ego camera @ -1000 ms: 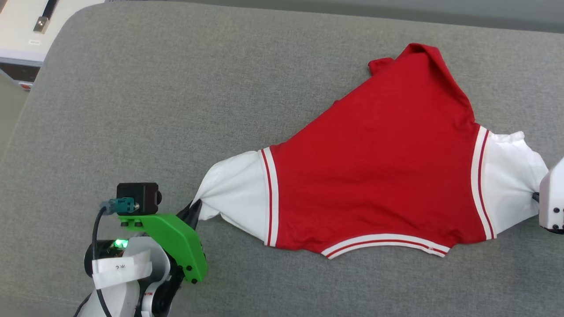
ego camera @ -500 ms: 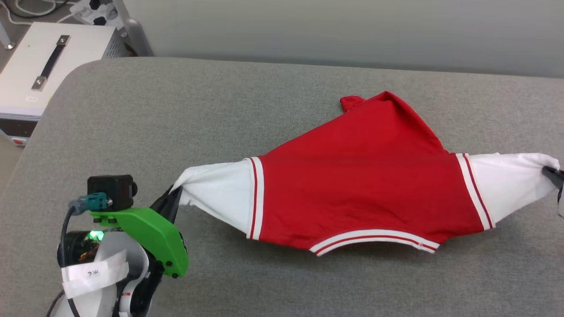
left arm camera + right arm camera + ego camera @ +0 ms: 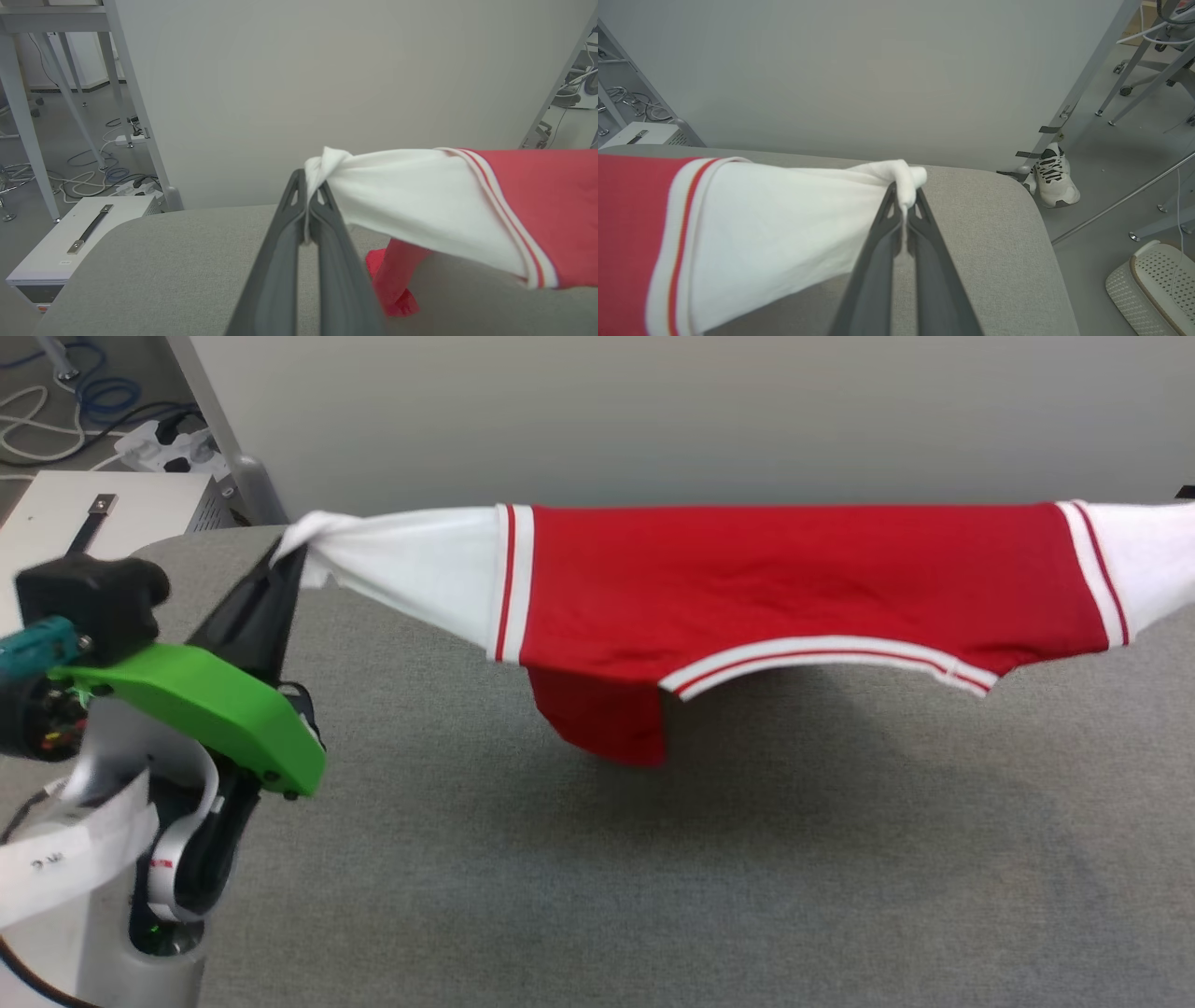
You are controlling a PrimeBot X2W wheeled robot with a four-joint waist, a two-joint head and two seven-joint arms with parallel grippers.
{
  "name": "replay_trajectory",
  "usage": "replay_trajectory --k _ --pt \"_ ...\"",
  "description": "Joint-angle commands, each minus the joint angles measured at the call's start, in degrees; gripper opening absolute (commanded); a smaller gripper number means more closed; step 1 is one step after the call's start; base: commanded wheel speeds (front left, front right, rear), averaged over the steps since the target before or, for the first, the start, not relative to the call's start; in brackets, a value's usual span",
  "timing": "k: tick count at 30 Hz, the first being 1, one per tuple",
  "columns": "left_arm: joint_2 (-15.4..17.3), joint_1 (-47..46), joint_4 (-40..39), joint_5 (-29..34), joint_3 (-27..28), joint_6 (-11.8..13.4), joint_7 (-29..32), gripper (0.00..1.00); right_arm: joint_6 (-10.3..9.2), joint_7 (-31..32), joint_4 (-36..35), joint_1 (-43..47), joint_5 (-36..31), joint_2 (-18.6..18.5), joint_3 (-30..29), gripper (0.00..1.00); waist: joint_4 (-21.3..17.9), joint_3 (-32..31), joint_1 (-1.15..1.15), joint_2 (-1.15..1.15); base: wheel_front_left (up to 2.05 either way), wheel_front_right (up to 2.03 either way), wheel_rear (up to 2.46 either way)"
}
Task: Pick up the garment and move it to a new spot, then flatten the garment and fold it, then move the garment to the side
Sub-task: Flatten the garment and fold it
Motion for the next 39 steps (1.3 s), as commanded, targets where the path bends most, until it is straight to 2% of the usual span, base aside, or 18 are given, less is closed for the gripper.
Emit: replay_trajectory --k 1,11,17,29,35,39 --pt "0.9 -2.2 -0.5 -0.2 1.1 -0.2 -0.6 0.0 -0.05 -1.1 -0.3 -1.7 0.5 -0.4 -0.1 0.0 -0.7 -0.7 0.0 0.0 0.0 0.0 0.0" --pt "3.8 -11.4 -2.5 -0.8 3.5 -1.2 -0.1 0.0 -0.05 -7.6 0.1 -9.2 1.0 -1.0 1.2 0.0 -2.5 -0.5 0.0 0.0 0.0 0.0 0.0" --pt "5.3 -16.8 0.7 -2.5 4.0 -3.0 0.8 0.0 -0.05 -10.9 1.4 -13.3 0.7 -1.1 2.4 0.0 -3.2 2.0 0.0 0.0 0.0 0.0 0.0" --pt "9.0 -36.7 12.5 -3.1 3.4 -7.5 0.3 0.0 -0.05 -15.7 8.5 -31.1 -2.9 0.8 6.3 0.0 -4.3 15.5 0.0 0.0 0.0 0.0 0.0" --pt "9.2 -51.0 20.3 -1.4 1.1 -9.3 -2.6 0.0 -0.05 -21.4 16.3 -44.9 -7.4 3.1 7.3 0.0 -4.5 23.4 0.0 0.0 0.0 0.0 0.0" --pt "9.0 -61.3 28.0 0.9 -0.6 -10.1 -7.2 0.0 -0.05 -26.9 23.6 -54.4 -11.5 6.5 5.8 0.0 -4.7 28.7 0.0 0.0 0.0 0.0 0.0"
